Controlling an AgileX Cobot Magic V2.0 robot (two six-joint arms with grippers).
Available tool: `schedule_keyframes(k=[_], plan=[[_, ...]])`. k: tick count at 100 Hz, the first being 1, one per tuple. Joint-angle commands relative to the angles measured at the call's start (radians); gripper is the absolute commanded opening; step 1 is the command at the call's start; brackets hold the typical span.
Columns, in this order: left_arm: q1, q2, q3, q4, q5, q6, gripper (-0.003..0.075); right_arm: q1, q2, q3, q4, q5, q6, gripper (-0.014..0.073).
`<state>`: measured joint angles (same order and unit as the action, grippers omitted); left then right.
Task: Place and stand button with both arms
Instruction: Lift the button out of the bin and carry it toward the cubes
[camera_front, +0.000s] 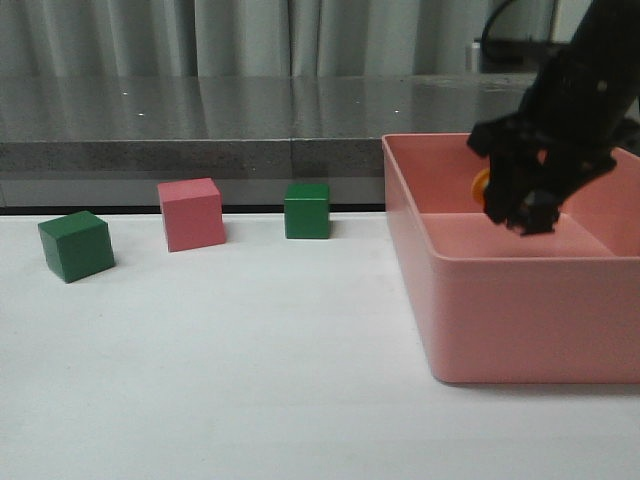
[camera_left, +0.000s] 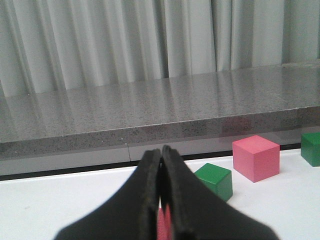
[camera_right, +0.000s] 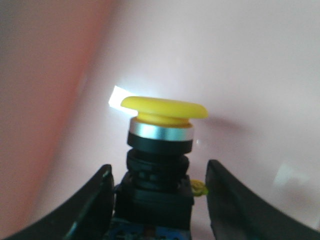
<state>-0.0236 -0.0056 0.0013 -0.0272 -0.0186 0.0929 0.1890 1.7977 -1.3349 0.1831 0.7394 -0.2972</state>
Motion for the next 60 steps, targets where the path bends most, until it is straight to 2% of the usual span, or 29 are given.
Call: schedule_keyframes(k=[1, 15, 41, 60], plan=[[0.003, -0.028, 0.028, -0.009, -0.081, -0.011, -0.0019, 0.024, -0.096, -0.099, 0.002, 0.039, -0.006, 0.0055], [0.003, -0.028, 0.028, -0.009, -0.081, -0.011, -0.0019, 0.105, -0.106, -0.218, 0.006, 0.125, -0.036, 0.0055], [0.003, -0.028, 0.028, -0.009, -0.081, -0.011, -0.0019, 0.303, -0.029, -0.336, 0.009, 0.187, -0.398, 0.0055], [0.003, -0.028, 0.028, -0.009, -0.081, -0.011, -0.0019, 0.406, 0.078, -0.380, 0.009, 0.179, -0.578, 0.0055]])
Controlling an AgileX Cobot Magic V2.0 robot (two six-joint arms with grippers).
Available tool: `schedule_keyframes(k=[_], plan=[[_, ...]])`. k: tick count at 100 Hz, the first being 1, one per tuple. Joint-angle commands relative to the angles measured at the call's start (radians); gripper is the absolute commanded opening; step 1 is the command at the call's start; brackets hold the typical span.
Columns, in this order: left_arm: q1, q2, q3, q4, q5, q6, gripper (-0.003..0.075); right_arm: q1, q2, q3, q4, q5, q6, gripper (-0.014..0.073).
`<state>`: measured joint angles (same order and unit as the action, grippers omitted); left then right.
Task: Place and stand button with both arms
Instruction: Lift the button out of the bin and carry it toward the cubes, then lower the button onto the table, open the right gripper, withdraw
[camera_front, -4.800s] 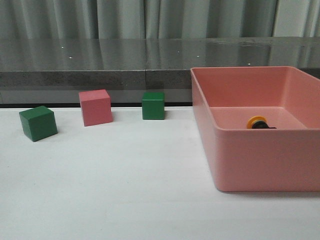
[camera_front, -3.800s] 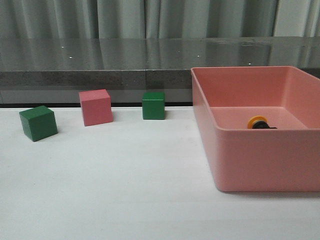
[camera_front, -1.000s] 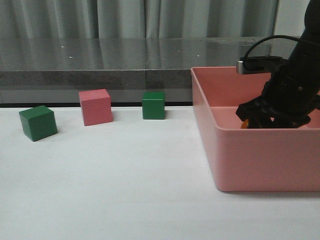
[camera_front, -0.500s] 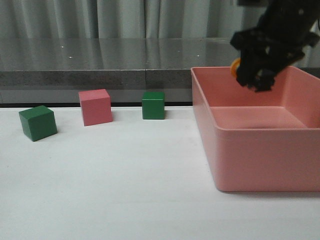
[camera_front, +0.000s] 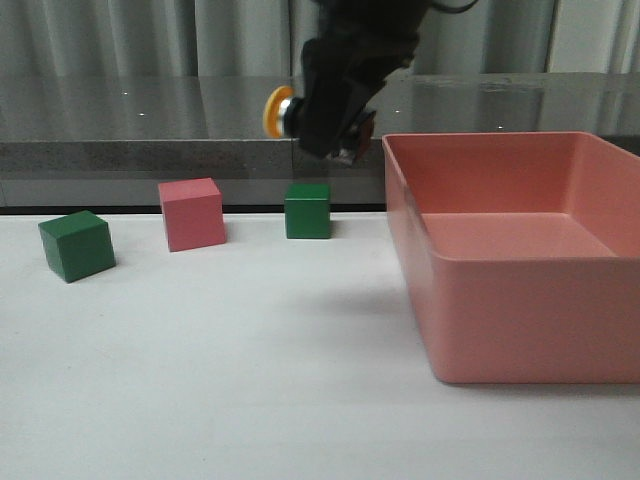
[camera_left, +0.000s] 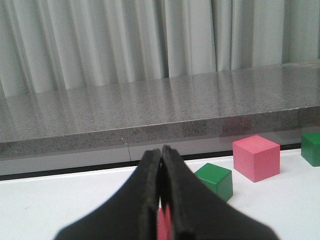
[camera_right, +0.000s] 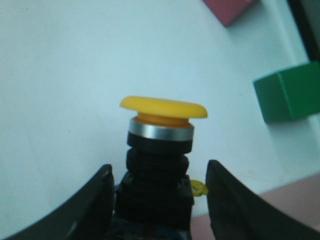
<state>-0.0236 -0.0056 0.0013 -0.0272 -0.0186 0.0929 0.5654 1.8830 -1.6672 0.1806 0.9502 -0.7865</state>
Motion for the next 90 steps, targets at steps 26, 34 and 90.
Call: schedule_keyframes(k=[26, 34, 90], plan=[[0.003, -0.028, 0.028, -0.009, -0.081, -0.011, -0.0019, 0.105, 0.169, -0.141, 0.010, -0.029, -0.154, 0.0055], [0.003, -0.028, 0.028, -0.009, -0.081, -0.011, -0.0019, 0.115, 0.216, -0.174, 0.010, -0.025, -0.164, 0.0055], [0.003, -0.028, 0.028, -0.009, -0.081, -0.011, -0.0019, 0.132, 0.293, -0.211, 0.022, -0.018, -0.164, 0.0092]])
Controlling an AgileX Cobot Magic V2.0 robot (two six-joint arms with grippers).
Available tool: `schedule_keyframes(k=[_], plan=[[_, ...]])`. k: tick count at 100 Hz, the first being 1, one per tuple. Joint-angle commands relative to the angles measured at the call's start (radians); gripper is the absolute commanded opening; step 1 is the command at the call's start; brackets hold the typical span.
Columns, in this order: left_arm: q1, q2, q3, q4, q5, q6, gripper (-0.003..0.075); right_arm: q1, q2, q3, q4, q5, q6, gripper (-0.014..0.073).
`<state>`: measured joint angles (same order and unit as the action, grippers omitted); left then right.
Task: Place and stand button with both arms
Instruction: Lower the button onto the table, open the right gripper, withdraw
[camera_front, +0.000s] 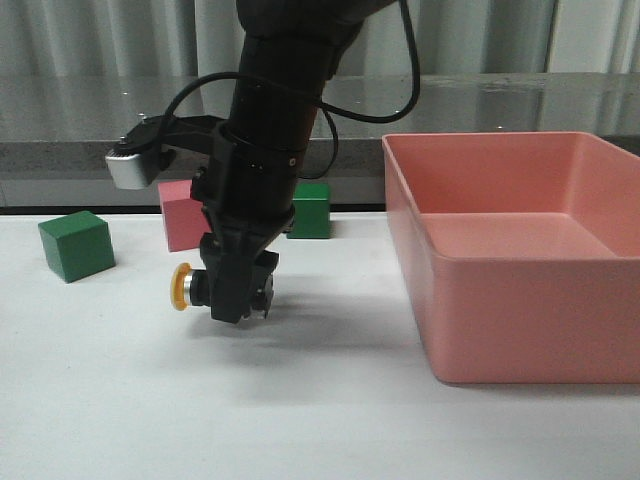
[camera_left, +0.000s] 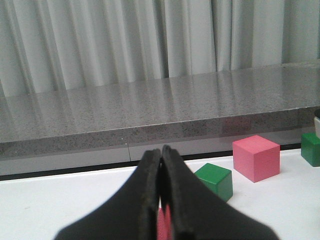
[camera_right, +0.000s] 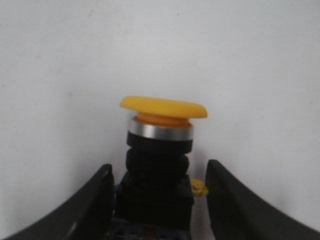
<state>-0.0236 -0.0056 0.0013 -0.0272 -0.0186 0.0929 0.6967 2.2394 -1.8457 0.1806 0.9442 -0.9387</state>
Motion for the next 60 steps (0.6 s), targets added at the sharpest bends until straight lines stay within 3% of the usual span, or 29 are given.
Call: schedule_keyframes(k=[1, 7, 19, 29, 60], plan=[[0.003, -0.028, 0.028, -0.009, -0.081, -0.011, -0.0019, 0.001, -0.064, -0.032, 0.022, -0.012, -0.012, 0.0107], [0.003, -0.028, 0.028, -0.009, -0.081, -0.011, -0.0019, 0.001, -0.064, -0.032, 0.028, -0.008, -0.012, 0.0187], [0.003, -0.028, 0.028, -0.009, -0.081, -0.011, -0.0019, 0.001, -0.064, -0.032, 0.028, -0.007, -0.012, 0.0436], [0.003, -0.028, 0.028, -0.009, -0.081, -0.011, -0.0019, 0.001, -0.064, -0.032, 0.028, -0.007, -0.012, 0.0566], [0.003, -0.028, 0.028, -0.009, -0.081, -0.011, -0.0019, 0.000, -0.082, -0.033, 0.027, -0.007, 0.004, 0.0592]])
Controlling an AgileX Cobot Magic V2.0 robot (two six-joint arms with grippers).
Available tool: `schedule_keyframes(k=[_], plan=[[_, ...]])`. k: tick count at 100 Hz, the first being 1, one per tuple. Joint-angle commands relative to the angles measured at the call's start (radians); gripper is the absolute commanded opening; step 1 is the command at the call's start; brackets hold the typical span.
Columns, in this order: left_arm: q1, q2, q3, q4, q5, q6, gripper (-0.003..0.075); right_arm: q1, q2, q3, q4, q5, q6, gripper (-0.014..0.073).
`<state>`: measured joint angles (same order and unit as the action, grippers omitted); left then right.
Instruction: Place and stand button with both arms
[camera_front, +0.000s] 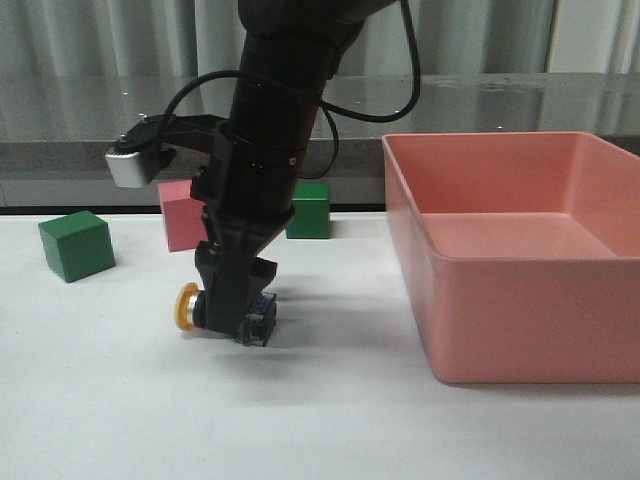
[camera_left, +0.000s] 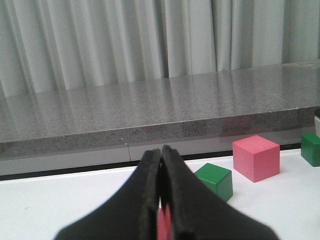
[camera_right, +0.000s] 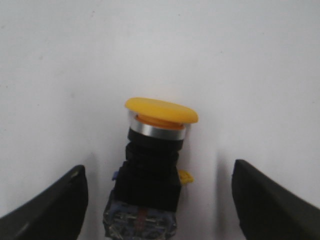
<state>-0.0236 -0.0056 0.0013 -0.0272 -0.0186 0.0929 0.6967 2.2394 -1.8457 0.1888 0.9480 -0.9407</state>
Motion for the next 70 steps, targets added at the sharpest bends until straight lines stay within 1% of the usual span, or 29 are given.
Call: schedule_keyframes(k=[1, 6, 17, 24, 31, 36, 38, 43, 45, 50, 55, 61, 70], plan=[[0.003, -0.028, 0.028, -0.009, -0.081, -0.011, -0.0019, 0.000, -0.086, -0.034, 0.019, -0.011, 0.008, 0.0592], [0.003, -0.028, 0.028, -0.009, -0.081, -0.011, -0.0019, 0.000, -0.105, -0.034, 0.019, -0.010, 0.030, 0.0592], [0.003, -0.028, 0.028, -0.009, -0.081, -0.011, -0.0019, -0.002, -0.172, -0.036, 0.012, -0.008, 0.125, 0.0587], [0.003, -0.028, 0.028, -0.009, -0.081, -0.011, -0.0019, -0.004, -0.224, -0.036, -0.013, 0.001, 0.180, 0.0547], [0.003, -0.028, 0.028, -0.009, -0.081, -0.011, -0.0019, -0.006, -0.281, -0.036, -0.064, 0.021, 0.235, 0.0447], [0.003, -0.028, 0.028, -0.009, -0.081, -0.011, -0.0019, -0.006, -0.324, -0.036, -0.121, 0.036, 0.279, 0.0330], [0.003, -0.028, 0.028, -0.009, -0.081, -0.011, -0.0019, -0.006, -0.342, -0.036, -0.135, 0.042, 0.299, 0.0298], [0.003, -0.028, 0.028, -0.009, -0.081, -0.011, -0.0019, -0.008, -0.384, -0.036, -0.189, 0.053, 0.346, 0.0164], [0.003, -0.028, 0.028, -0.009, -0.081, -0.011, -0.0019, -0.011, -0.403, -0.036, -0.197, 0.058, 0.366, 0.0132], [0.003, -0.028, 0.028, -0.009, -0.081, -0.011, -0.0019, -0.020, -0.443, -0.036, -0.225, 0.068, 0.412, 0.0006], [0.003, -0.028, 0.028, -0.009, -0.081, -0.011, -0.0019, -0.040, -0.482, -0.036, -0.233, 0.081, 0.452, -0.0079], [0.003, -0.028, 0.028, -0.009, -0.081, -0.011, -0.0019, -0.066, -0.523, -0.036, -0.233, 0.098, 0.510, -0.0060], [0.003, -0.028, 0.028, -0.009, -0.081, -0.011, -0.0019, -0.121, -0.583, -0.033, -0.233, 0.118, 0.592, -0.0060]])
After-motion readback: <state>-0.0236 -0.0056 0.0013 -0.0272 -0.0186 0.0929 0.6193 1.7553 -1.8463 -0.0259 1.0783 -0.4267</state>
